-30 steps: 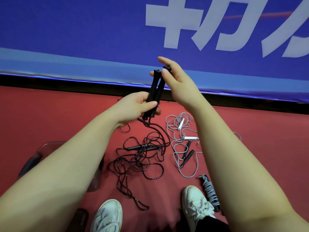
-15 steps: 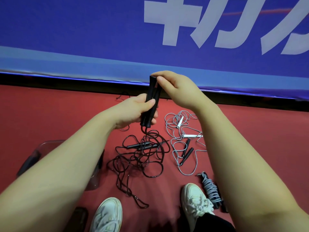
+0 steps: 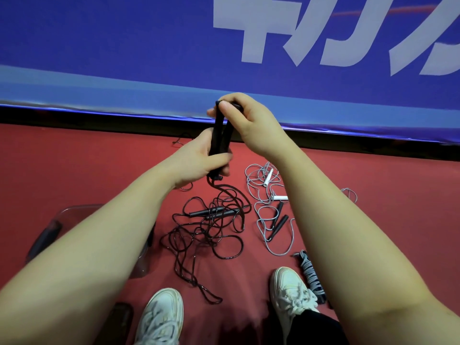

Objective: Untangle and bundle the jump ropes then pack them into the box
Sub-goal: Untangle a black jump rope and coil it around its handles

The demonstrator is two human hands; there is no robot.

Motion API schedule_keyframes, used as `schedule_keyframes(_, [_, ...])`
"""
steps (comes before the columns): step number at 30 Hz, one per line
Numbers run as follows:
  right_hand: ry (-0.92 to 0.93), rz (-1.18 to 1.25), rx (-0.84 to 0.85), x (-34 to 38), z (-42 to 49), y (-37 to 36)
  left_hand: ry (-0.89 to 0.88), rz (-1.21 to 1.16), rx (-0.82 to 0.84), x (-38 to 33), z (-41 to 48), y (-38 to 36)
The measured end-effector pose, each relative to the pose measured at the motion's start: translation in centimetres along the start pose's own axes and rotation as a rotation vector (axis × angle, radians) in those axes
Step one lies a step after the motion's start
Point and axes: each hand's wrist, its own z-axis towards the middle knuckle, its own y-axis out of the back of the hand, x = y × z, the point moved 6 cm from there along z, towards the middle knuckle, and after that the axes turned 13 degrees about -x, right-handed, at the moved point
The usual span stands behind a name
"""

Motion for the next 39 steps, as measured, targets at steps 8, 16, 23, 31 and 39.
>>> schedule_keyframes(8, [-0.468, 0.061, 0.308, -9.4, -4.4, -1.7, 0.06, -0.355, -0.427, -0.3, 2.4, 1.6])
schedule_keyframes(16, [-0.301, -0.257, 0.178, -12.7, -4.3, -1.6, 0.137, -0.371, -0.483, 2.3, 2.3, 4.6])
schedule_keyframes(23, [-0.234, -0.706, -0.054, -15.8, -3.6, 4.5, 0.075, 0.248, -0.597, 5.8, 1.1, 11.0])
schedule_keyframes(31, [-0.323, -0.491, 0.452, -16.0, -5.1, 0.7, 0.246, 0.079, -0.386, 7.7, 0.2, 6.7])
schedule_keyframes(39, [-0.515, -0.287, -0.343, -15.4, -1.4, 8.1, 0.308, 0.17, -0.004, 6.6, -1.7, 3.4])
